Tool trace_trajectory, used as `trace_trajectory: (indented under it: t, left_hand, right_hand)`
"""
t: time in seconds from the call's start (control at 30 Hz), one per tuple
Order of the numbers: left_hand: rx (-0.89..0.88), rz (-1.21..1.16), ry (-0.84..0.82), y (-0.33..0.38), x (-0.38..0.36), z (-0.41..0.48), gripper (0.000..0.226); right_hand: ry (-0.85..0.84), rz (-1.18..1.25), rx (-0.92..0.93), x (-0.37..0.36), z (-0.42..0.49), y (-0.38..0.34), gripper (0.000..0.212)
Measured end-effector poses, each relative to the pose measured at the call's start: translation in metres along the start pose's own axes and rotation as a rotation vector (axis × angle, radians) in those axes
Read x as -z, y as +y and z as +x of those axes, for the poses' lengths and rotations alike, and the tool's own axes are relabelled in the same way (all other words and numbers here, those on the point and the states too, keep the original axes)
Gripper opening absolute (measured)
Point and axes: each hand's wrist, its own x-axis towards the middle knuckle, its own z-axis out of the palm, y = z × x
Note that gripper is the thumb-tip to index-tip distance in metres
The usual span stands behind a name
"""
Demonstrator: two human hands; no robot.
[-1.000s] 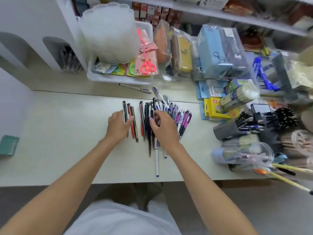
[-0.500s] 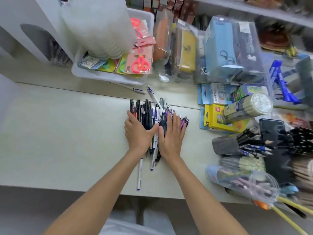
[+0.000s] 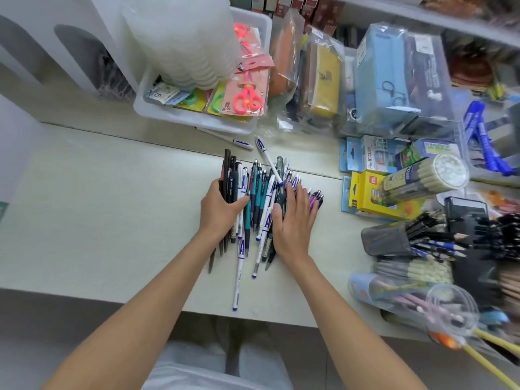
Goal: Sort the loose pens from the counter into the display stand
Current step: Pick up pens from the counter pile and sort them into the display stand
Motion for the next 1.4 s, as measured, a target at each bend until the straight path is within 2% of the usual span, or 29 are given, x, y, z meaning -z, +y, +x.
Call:
trace_trajectory:
  t: [0.2,0.3,0.4,0.5,0.57,0.63,0.67,0.7,0.77,0.8,0.83,0.9,0.93,1.0,1.03,1.1,1.2,1.3,1.33,1.4]
  left_hand:
    - [0.057,-0.126,-0.067,-0.003,0.026,0.009,0.025]
    - [0.077,-0.19,-0.107,0.003,0.042,0.012,0.017]
    - [0.167,-0.389,-0.233,0.015,0.065,0.011,0.016]
    - [0.143,-0.477,-0.434,0.03,0.087,0.007,0.016]
    - [0.097,-0.496,-0.56,0.041,0.099,0.003,0.018]
    - [0.08,-0.519,-0.624,0.051,0.11,0.003,0.017]
    - [0.093,-0.527,-0.632,0.054,0.115,0.003,0.016]
    - [0.115,-0.528,-0.645,0.055,0.12,0.004,0.014]
    - [0.158,-0.501,-0.664,0.056,0.129,0.003,0.013]
    - [0.166,-0.492,-0.623,0.058,0.133,0.002,0.013]
    - [0.16,-0.504,-0.512,0.061,0.136,0.003,0.013]
    - [0.13,-0.611,-0.144,0.071,0.145,0.01,0.018]
    - [0.092,-0.683,0.028,0.078,0.152,0.015,0.023]
    - [-0.032,-0.821,0.202,0.094,0.166,0.019,0.031]
    - [-0.086,-0.85,0.227,0.099,0.17,0.018,0.038]
    - [-0.156,-0.795,0.237,0.102,0.171,0.004,0.044]
    - [-0.172,-0.798,0.161,0.095,0.159,-0.023,0.023]
    - [-0.129,-0.802,0.041,0.089,0.166,-0.03,0.009]
    - [-0.116,-0.761,-0.011,0.086,0.175,-0.031,0.006]
    - [-0.101,-0.68,-0.134,0.075,0.197,-0.034,0.016]
  right_hand:
    - [-0.034,0.032,0.019,0.006,-0.001,-0.001,0.064]
    - [0.015,0.065,-0.016,0.013,0.003,-0.011,0.064]
    - [0.136,0.28,0.029,0.037,0.011,-0.051,0.052]
    - [0.129,0.529,0.146,0.064,0.032,-0.119,0.031]
    - [0.047,0.566,0.184,0.073,0.054,-0.162,0.033]
    - [-0.111,0.486,0.177,0.075,0.072,-0.188,0.02]
    - [-0.222,0.451,0.151,0.075,0.073,-0.197,0.022]
    - [-0.333,0.444,0.121,0.075,0.071,-0.203,0.033]
    - [-0.467,0.459,0.063,0.076,0.062,-0.21,0.041]
    - [-0.462,0.504,0.035,0.076,0.058,-0.211,0.041]
    - [-0.406,0.606,-0.035,0.076,0.054,-0.21,0.042]
    - [-0.239,0.896,-0.307,0.073,0.04,-0.207,0.045]
    - [-0.225,1.027,-0.464,0.067,0.029,-0.206,0.046]
    - [-0.389,1.217,-0.696,0.053,0.002,-0.213,0.057]
    - [-0.458,1.341,-0.794,0.049,-0.009,-0.221,0.062]
    - [-0.493,1.657,-0.959,0.046,-0.015,-0.241,0.064]
    - [-0.501,1.909,-0.878,0.061,-0.006,-0.274,0.052]
    - [-0.508,1.904,-0.718,0.061,-0.007,-0.286,0.035]
    - [-0.522,1.822,-0.659,0.059,-0.01,-0.283,0.037]
    - [-0.482,1.527,-0.509,0.055,-0.014,-0.276,0.043]
